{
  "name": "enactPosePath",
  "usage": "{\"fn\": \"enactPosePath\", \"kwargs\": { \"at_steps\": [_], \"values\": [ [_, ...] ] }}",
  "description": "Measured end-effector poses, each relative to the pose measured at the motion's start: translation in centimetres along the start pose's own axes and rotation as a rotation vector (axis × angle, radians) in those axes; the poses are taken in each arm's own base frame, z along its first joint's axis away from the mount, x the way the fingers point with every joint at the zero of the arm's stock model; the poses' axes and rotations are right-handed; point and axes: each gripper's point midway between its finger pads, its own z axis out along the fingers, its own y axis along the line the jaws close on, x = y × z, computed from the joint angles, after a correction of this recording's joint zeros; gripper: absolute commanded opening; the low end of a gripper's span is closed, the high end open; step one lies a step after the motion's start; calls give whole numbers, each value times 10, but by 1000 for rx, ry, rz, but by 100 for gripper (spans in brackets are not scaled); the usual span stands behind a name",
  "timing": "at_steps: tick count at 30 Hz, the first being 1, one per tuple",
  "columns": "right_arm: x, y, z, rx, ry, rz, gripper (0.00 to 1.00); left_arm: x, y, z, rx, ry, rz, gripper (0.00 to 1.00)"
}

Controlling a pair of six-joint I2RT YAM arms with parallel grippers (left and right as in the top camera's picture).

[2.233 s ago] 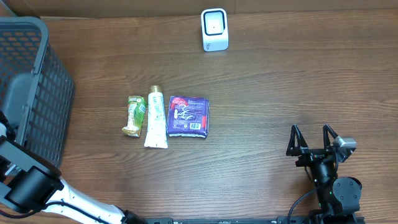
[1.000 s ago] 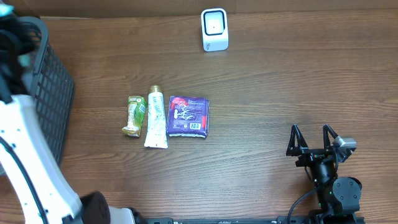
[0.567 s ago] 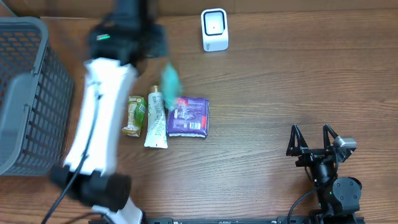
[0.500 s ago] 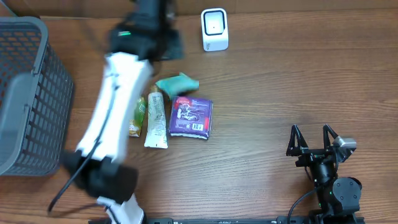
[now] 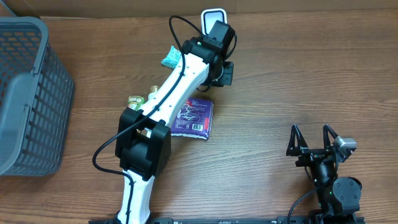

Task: Scan the item barcode
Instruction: 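Lift the wrapper out and lower it onto the table near the scanner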

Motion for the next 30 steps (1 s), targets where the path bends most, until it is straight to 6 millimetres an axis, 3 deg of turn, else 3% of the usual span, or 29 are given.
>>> {"fn": "enactPosePath", "kwargs": {
  "at_steps": [1,2,4,8,13,16,20,27,30],
  "values": [
    [0,0,0,0,0,0,100,-3,3,0,-2,-8,-11,48],
    [0,0,0,-1,1,0,100,-8,9,-1,-8,-22,-19,56],
    [0,0,0,0,0,0,100,-22,24,-3,-28,-66,-49,64],
    [0,0,0,0,0,0,100,-57,68,-11,-98,-182,-127,62],
    [0,0,0,0,0,0,100,-102,124,-27,-177,-360,-208,51],
    [0,0,0,0,0,0,100,-117,148,-28,-204,-414,-233,49],
    [0,0,0,0,1,0,100,-123,166,3,-207,-405,-219,49],
    [0,0,0,0,0,0,100,-104,168,75,-173,-293,-165,50],
    [0,0,0,0,0,0,100,-101,167,81,-167,-277,-161,50]
  ]
}}
